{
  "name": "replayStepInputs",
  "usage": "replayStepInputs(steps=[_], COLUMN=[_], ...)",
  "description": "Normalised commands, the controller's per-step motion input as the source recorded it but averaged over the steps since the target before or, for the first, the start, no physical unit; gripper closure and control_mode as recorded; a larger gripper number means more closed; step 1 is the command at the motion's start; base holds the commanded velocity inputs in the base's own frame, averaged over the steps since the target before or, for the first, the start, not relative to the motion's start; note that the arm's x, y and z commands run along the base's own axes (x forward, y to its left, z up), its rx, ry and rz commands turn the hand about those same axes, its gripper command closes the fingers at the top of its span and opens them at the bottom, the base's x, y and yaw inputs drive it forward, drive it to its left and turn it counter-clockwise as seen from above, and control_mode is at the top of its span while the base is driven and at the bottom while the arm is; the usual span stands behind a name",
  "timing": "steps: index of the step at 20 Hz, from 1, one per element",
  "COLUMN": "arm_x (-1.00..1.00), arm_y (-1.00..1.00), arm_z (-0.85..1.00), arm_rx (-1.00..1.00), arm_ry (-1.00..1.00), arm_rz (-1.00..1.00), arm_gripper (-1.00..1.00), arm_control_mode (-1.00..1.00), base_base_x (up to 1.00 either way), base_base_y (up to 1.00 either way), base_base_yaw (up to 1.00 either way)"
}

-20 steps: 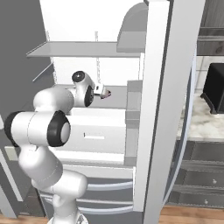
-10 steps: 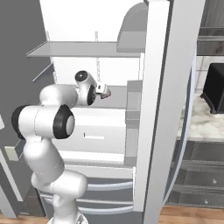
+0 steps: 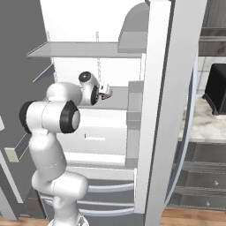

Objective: Take the donut and cake from the fridge and place them on the empty tray on the dining counter.

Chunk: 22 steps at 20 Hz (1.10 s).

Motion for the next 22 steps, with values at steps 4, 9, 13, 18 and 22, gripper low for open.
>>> replayStepInputs(steps=[4,9,13,18,22], arm_x=[0.30,0.27,0.29,0.28,0.28], arm_y=[0.00,0.00,0.00,0.00,0.00], arm_z=[-0.08,-0.17,-0.26,-0.23,-0.11], arm_rx=[0.00,0.00,0.00,0.00,0.00], arm_ry=[0.00,0.02,0.03,0.02,0.00], arm_rz=[0.00,0.00,0.00,0.00,0.00], arm_gripper=[-1.00,-1.00,-1.00,-1.00,-1.00], arm_control_mode=[-1.00,-1.00,-1.00,-1.00,-1.00], base_base_x=[0.00,0.00,0.00,0.00,0.00], base_base_y=[0.00,0.00,0.00,0.00,0.00], base_base_yaw=[0.00,0.00,0.00,0.00,0.00])
